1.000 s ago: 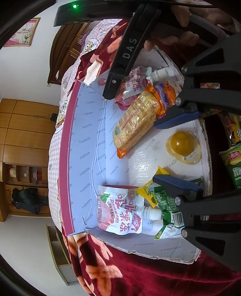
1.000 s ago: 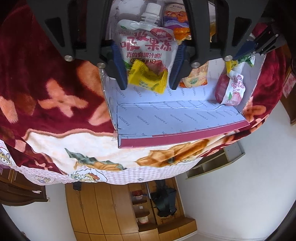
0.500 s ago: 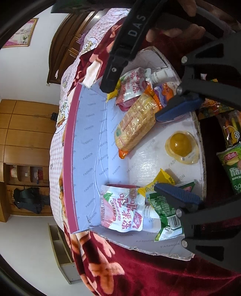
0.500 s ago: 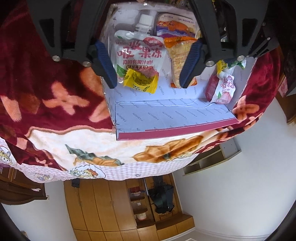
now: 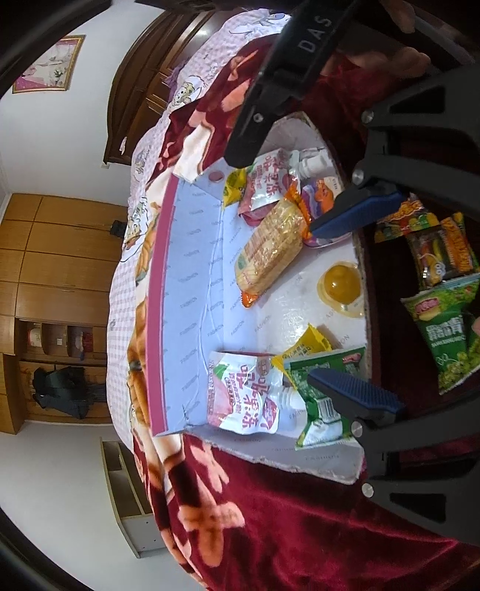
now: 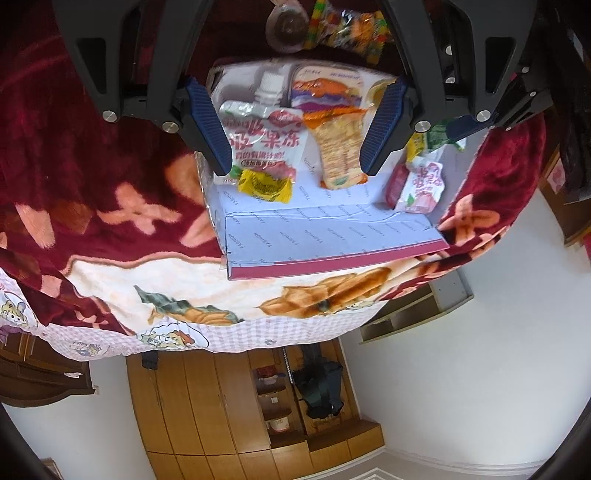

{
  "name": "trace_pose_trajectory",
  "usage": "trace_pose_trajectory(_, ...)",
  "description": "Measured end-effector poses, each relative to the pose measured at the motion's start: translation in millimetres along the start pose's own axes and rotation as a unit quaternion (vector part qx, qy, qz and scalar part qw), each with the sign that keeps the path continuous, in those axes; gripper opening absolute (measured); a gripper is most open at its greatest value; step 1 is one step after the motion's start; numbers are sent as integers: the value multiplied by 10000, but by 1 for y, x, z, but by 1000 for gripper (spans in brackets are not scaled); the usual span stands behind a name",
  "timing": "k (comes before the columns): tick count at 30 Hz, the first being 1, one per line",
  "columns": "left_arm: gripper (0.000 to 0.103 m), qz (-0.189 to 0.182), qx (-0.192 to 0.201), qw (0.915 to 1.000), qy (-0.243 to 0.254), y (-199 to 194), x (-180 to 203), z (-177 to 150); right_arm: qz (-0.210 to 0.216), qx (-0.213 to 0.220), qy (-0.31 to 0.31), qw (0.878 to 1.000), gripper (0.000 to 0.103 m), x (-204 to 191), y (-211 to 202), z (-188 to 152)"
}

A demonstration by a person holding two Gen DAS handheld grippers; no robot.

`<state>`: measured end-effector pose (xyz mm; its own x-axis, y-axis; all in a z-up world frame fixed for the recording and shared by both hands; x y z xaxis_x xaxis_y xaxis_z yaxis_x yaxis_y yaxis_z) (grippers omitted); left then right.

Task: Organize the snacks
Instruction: 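Withdraw both tools from the box toward the remaining snacks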

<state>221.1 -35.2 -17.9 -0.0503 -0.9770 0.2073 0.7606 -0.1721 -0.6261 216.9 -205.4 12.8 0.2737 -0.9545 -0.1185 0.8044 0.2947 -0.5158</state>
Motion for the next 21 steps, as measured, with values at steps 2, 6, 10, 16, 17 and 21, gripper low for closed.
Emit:
trace_pose_trajectory(2, 76, 8, 27, 10000, -24, -6, -1, 0, 21, 35, 2, 10000, 73, -4, -6, -2)
trace_pose_trajectory(6, 76, 28, 54, 9999, -116, -17, -7, -2, 45, 76, 12, 10000, 73, -10, -17, -5)
trace_pose_trajectory(10, 76, 53, 83, 9998, -196, -28, -14, -6, 62, 110, 7, 9999, 73, -16, -29, -11)
trace_pose_trajectory(16, 76, 149, 71, 9995, -267, -41, -27, -17, 62, 123, 76, 9999, 73, -20, -45, -21)
trace_pose_trajectory(17, 76, 162, 64, 9995, -280, -42, -28, -19, 59, 122, 81, 9999, 73, -20, -48, -24)
trace_pose_trajectory(21, 76, 222, 11, 9991, -348, -46, -37, -28, 50, 100, 121, 9999, 73, -22, -56, -36)
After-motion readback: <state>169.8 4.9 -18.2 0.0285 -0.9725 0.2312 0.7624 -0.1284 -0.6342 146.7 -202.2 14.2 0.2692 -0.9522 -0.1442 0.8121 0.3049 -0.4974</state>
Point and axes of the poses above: each gripper's, at about its wrist camera, not at the fingertips, and y roughly the way its jaws point, x to its right, z to its top, the point moved 9 cm from there along y, roughly the way its jaws point, and after that the axes turned 9 degrees about -y, right-handed, at the moved point
